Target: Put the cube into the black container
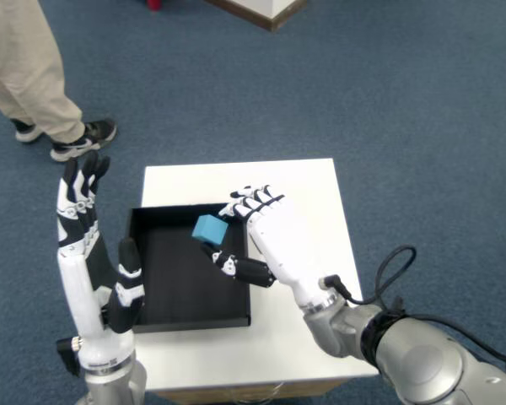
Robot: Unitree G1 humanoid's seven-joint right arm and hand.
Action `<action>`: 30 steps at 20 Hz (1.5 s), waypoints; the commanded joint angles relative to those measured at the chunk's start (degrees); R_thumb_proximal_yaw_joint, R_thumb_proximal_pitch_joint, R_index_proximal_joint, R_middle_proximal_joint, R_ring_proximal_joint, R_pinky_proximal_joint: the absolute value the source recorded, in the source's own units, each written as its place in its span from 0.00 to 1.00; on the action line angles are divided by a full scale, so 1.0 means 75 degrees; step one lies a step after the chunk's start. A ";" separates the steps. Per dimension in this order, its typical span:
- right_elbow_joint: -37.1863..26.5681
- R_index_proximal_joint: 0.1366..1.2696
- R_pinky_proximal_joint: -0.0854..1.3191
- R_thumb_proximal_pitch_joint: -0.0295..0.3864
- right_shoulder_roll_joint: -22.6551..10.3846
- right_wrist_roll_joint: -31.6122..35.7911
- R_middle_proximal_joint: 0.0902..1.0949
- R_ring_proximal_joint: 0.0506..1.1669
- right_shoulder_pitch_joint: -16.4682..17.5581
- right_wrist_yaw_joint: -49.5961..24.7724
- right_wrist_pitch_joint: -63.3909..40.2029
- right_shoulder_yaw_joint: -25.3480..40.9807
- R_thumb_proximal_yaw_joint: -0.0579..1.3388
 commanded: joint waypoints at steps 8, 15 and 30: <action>-0.0343 0.84 0.48 0.50 -0.0050 -0.1028 0.65 0.49 -0.0599 0.0931 0.0740 -0.1294 0.91; -0.0344 0.84 0.51 0.47 0.0016 -0.1776 0.65 0.51 -0.0506 0.2059 0.1363 -0.2111 0.90; -0.0600 0.49 0.48 0.29 0.0075 -0.3130 0.47 0.38 -0.0285 0.3282 0.1837 -0.3493 0.51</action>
